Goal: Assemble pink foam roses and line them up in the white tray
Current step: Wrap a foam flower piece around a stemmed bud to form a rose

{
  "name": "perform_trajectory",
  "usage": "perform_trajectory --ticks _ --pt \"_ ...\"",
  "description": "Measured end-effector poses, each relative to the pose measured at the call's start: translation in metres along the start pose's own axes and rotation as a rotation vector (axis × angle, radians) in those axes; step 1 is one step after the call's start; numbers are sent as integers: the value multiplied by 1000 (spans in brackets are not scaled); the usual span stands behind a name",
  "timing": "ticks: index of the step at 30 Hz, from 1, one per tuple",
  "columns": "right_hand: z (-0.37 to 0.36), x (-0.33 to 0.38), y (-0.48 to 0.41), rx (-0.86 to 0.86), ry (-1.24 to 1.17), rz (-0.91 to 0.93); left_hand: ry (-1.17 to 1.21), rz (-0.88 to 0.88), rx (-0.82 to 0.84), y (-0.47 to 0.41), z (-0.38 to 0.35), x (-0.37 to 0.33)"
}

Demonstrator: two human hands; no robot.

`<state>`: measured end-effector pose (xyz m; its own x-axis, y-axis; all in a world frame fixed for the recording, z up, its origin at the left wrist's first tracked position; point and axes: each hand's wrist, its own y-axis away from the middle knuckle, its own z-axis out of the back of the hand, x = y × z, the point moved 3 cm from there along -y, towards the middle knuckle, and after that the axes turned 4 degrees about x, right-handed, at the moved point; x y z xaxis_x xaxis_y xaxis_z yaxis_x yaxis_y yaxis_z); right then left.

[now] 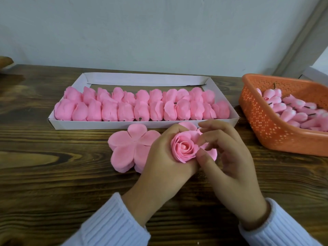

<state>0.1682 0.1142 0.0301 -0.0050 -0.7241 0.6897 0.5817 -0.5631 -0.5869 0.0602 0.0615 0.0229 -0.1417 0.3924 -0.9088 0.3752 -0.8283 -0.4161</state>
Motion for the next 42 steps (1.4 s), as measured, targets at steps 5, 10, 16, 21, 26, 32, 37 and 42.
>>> perform_trajectory --ticks 5,10,16,21,26,32,37,42 --pt "-1 0 0 4 8 -28 26 21 -10 1 2 -3" --pt "-1 -3 -1 21 -81 -28 2 28 44 2 2 -2" --pt "-2 -3 -1 15 -102 -54 -20 29 14 2 5 0" --pt "-2 -4 -1 -22 -102 -45 -7 27 13 1 5 -4" --pt "-2 -8 0 13 -162 -72 -40 41 3 1 6 -4" --pt "-3 -7 -1 84 -282 -110 -67 37 48 1 5 -2" --pt "-3 -12 -1 134 -363 -214 -78 50 50 2 5 -1" --pt "-4 -15 1 160 -485 -175 -117 34 69 3 4 -2"
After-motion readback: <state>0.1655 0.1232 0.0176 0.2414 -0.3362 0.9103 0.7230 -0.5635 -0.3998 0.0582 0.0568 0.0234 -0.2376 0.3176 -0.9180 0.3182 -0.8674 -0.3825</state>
